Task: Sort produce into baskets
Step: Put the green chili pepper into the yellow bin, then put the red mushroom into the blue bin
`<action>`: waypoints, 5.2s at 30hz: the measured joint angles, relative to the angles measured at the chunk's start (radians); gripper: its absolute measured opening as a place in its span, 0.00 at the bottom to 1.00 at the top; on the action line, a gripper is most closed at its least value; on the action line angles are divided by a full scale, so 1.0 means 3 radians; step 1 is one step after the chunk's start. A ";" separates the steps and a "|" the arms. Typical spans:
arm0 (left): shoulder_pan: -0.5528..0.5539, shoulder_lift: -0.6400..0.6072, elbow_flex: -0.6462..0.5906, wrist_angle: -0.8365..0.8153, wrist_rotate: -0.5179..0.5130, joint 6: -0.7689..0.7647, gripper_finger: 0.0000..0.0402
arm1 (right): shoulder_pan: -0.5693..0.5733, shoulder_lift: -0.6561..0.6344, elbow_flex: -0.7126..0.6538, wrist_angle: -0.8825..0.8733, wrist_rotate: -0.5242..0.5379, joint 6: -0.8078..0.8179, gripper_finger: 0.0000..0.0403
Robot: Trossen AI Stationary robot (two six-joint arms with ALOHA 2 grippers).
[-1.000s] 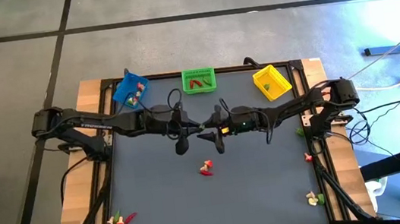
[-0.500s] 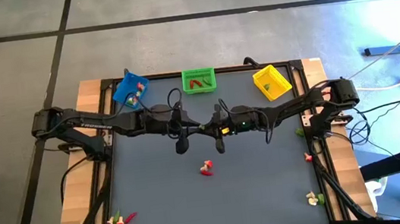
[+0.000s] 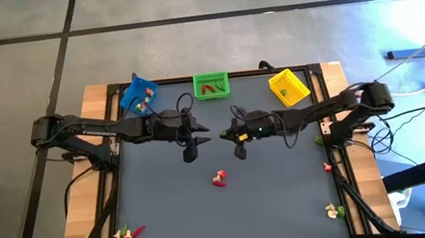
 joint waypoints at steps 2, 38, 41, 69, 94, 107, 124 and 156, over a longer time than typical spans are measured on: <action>0.0007 0.0020 0.0001 -0.0034 -0.0025 0.0000 0.39 | -0.0061 -0.0114 -0.0003 -0.0281 0.0097 0.0001 0.09; 0.0008 0.0187 0.0000 0.0184 -0.0241 -0.0028 0.39 | -0.2842 -0.0530 -0.0001 -0.2814 0.0221 -0.0086 0.09; 0.0008 0.0187 0.0000 0.0184 -0.0241 -0.0031 0.39 | -0.2913 -0.0450 -0.0001 -0.2827 0.0220 -0.0086 0.09; 0.0008 0.0187 0.0000 0.0155 -0.0241 -0.0108 0.39 | -0.2213 -0.0748 0.0218 -0.2961 0.0142 -0.0160 0.40; -0.0108 0.0187 0.0000 0.0131 -0.0238 -0.0144 0.39 | 0.0048 -0.0257 0.0222 -0.1008 -0.0762 -0.0097 0.58; -0.0167 0.0187 0.0000 0.0130 -0.0240 -0.0175 0.39 | 0.0479 0.0515 0.0223 -0.0263 -0.0676 -0.0056 0.53; -0.0167 0.0187 0.0000 0.0141 -0.0240 -0.0173 0.39 | 0.0535 0.1166 0.0223 0.0207 -0.0743 0.0102 0.44; -0.0167 0.0187 0.0000 0.0146 -0.0243 -0.0076 0.39 | 0.0510 0.1185 0.0229 0.0082 -0.0453 0.0000 0.02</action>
